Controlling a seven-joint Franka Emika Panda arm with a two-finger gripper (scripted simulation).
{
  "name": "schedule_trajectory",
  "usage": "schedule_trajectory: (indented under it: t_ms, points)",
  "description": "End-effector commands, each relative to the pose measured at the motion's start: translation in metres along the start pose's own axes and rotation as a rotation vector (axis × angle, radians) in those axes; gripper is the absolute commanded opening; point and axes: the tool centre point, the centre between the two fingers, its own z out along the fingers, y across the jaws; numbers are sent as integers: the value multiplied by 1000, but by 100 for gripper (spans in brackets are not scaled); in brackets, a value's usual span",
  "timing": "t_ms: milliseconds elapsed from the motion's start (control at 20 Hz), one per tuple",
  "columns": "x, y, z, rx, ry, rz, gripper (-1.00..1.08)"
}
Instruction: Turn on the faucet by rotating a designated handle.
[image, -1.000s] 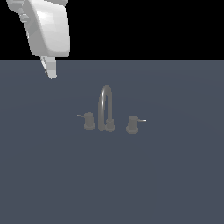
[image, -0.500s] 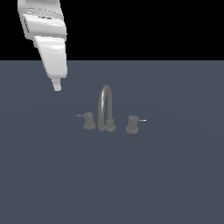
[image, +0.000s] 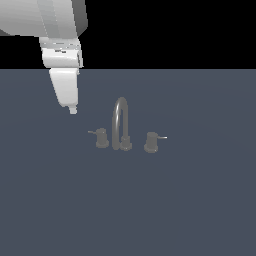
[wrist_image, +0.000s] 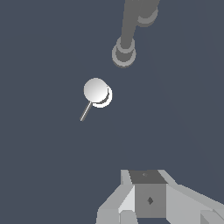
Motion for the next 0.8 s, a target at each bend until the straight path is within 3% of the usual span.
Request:
schedule_trajectory:
  t_ms: [0,750]
  points:
    - [5,-10,12,0,3,48,-100]
    - [50,-74,91,-4,16,374,-100]
